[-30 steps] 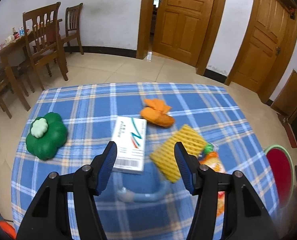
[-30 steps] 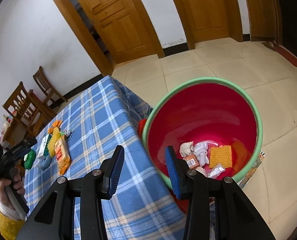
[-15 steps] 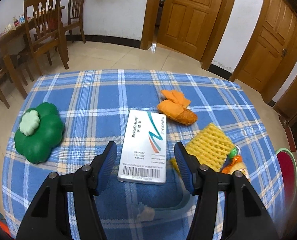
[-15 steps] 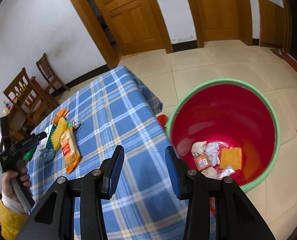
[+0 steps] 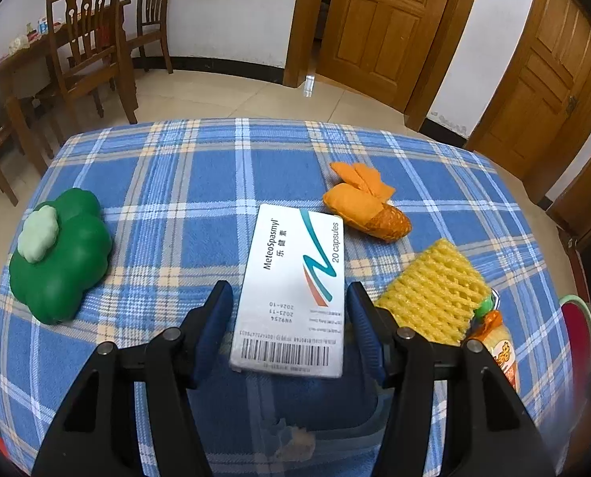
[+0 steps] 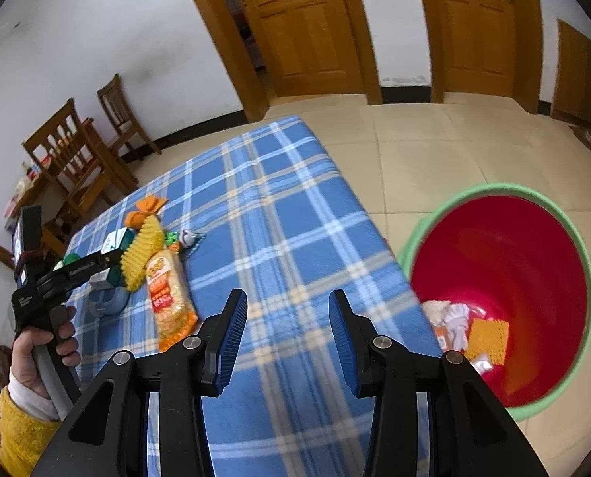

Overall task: Collect trash
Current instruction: 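Grasp the white Meteospasmyl medicine box with the left gripper, then grasp the orange-wrapped rice cracker bag with the right gripper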

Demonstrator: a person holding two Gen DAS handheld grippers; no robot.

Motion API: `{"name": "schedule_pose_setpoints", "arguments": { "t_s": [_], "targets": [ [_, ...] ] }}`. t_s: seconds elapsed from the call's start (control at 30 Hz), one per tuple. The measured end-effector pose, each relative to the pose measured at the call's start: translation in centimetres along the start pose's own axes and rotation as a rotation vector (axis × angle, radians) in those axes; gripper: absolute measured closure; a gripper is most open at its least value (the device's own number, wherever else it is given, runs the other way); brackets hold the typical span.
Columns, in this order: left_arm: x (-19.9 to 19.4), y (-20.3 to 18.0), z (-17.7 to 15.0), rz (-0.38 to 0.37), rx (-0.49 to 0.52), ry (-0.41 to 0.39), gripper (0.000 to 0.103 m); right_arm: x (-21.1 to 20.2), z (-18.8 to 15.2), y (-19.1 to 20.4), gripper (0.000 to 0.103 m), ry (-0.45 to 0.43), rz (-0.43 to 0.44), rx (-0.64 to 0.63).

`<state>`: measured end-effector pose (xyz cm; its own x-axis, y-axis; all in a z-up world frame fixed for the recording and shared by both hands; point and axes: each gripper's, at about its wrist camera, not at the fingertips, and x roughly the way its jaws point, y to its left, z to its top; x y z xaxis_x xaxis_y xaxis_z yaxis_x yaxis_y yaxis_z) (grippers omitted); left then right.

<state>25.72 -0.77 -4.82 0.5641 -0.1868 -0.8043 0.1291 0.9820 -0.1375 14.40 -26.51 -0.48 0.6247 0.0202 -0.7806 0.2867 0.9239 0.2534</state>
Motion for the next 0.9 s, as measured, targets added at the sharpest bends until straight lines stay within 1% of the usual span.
{"name": "schedule_pose_setpoints", "arguments": {
  "t_s": [0.03,0.13,0.3,0.53,0.7,0.9],
  "targets": [
    [0.0,-0.1,0.0,0.0,0.006,-0.002,0.051,0.2,0.1,0.3,0.059,0.003,0.004,-0.007],
    [-0.1,-0.1,-0.1,-0.004,0.015,-0.001,0.051,0.7,0.2,1.0,0.059,0.01,0.015,-0.027],
    [-0.9,0.2,-0.1,-0.016,-0.002,-0.016,0.051,1.3,0.4,2.2,0.059,0.019,0.035,-0.055],
    [-4.0,0.8,-0.8,-0.042,-0.029,-0.067,0.051,2.3,0.7,4.3,0.059,0.031,0.072,-0.099],
    [-6.4,1.0,-2.2,-0.06,-0.045,-0.086,0.051,3.2,0.5,5.9,0.059,0.047,0.093,-0.136],
    [-8.1,1.3,-4.3,-0.07,-0.077,-0.078,0.051,4.4,0.0,7.4,0.059,0.074,0.109,-0.167]
  ]
}}
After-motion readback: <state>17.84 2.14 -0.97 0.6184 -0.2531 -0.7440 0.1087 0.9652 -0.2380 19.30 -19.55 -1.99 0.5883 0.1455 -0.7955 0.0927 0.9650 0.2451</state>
